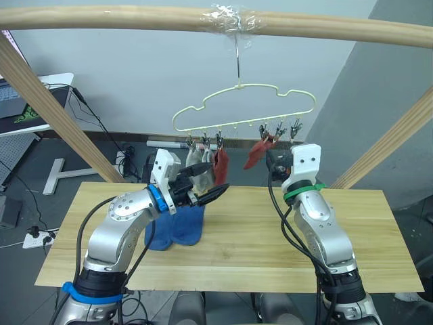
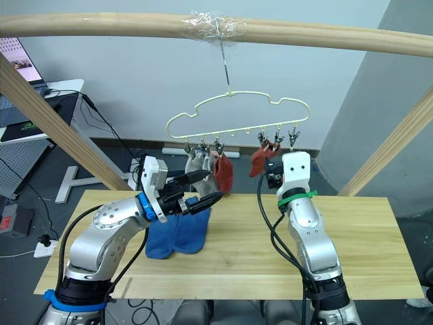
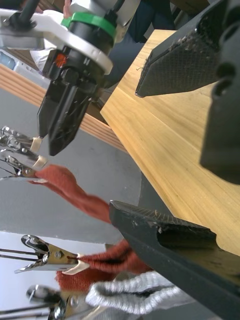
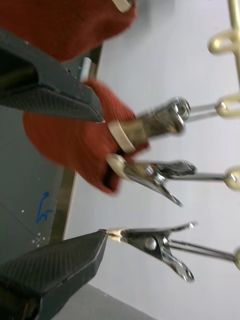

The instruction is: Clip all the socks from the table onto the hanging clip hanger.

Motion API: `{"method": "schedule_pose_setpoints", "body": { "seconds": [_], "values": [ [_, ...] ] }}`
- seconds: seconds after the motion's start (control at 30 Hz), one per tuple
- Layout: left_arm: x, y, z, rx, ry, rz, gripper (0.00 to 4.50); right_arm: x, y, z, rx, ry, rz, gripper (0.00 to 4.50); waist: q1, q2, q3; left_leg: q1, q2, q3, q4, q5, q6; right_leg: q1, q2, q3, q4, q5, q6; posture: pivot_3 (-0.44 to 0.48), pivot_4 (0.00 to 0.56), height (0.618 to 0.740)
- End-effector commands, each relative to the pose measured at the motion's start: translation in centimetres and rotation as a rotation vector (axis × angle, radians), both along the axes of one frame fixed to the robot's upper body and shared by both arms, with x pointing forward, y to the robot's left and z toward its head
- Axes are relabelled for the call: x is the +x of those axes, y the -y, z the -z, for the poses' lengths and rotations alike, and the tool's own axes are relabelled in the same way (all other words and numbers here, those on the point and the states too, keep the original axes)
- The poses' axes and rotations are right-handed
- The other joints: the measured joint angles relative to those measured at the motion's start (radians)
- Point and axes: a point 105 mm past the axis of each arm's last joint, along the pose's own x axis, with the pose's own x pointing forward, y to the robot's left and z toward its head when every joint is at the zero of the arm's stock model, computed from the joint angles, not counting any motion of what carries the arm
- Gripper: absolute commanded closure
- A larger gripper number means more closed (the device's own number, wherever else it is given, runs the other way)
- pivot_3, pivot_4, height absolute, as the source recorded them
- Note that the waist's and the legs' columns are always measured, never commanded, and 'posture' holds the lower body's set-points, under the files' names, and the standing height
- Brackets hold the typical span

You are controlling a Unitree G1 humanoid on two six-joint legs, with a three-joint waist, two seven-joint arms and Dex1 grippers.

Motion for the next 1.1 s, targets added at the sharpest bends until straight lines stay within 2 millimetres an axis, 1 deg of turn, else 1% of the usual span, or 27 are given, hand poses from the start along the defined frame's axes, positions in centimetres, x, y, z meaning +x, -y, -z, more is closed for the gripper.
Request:
{"method": "schedule_pose_setpoints", "body": {
  "seconds": [0.03, 0.07, 0.37, 0.67, 0.93, 1.1],
  "values": [
    [-0.4, 0.1, -1.6, -0.014, 0.068, 0.012, 0.68, -0.2, 0.3, -1.4, 0.011, 0.068, 0.018, 2.25, 0.000, 0.000, 0.000, 0.000, 0.000, 0.000, 0.000, 0.000, 0.000, 0.000, 0.000, 0.000, 0.000, 0.000, 0.000, 0.131, 0.201, 0.740],
    [-0.4, 0.1, -1.7, -0.015, 0.070, 0.012, 0.68, -0.2, 0.3, -1.4, 0.009, 0.067, 0.017, 2.57, 0.000, 0.000, 0.000, 0.000, 0.000, 0.000, 0.000, 0.000, 0.000, 0.000, 0.000, 0.000, 0.000, 0.000, 0.000, 0.131, 0.201, 0.740],
    [-0.3, 0.4, -1.7, -0.020, 0.076, 0.016, 0.68, -0.1, -0.3, -2.0, 0.002, 0.085, 0.003, 2.57, 0.000, 0.000, 0.000, -0.001, 0.000, 0.000, 0.000, 0.000, 0.000, 0.000, 0.000, -0.001, 0.000, 0.000, 0.000, 0.126, 0.195, 0.740],
    [-0.2, 0.5, -2.4, -0.030, 0.089, 0.019, 0.68, 0.9, -1.0, -2.9, 0.051, 0.097, -0.012, 2.57, 0.000, 0.000, 0.000, -0.001, 0.000, -0.001, 0.000, 0.000, 0.000, 0.000, 0.000, -0.002, 0.000, 0.000, 0.000, 0.130, 0.196, 0.740],
    [-0.2, 0.5, -2.5, -0.031, 0.095, 0.016, 0.68, 1.4, -1.3, -3.5, 0.062, 0.113, -0.022, 2.57, 0.001, 0.000, 0.000, -0.004, 0.000, -0.005, 0.001, 0.000, 0.000, 0.000, 0.000, -0.007, 0.000, 0.000, 0.000, 0.137, 0.200, 0.740],
    [-0.3, 0.8, -3.2, -0.048, 0.110, 0.033, 0.68, 1.7, -1.6, -4.0, 0.069, 0.123, -0.031, 2.57, 0.003, 0.001, 0.000, -0.005, 0.000, -0.010, 0.001, 0.000, 0.000, 0.000, 0.000, -0.012, 0.000, 0.000, -0.001, 0.134, 0.201, 0.740]
  ]
}}
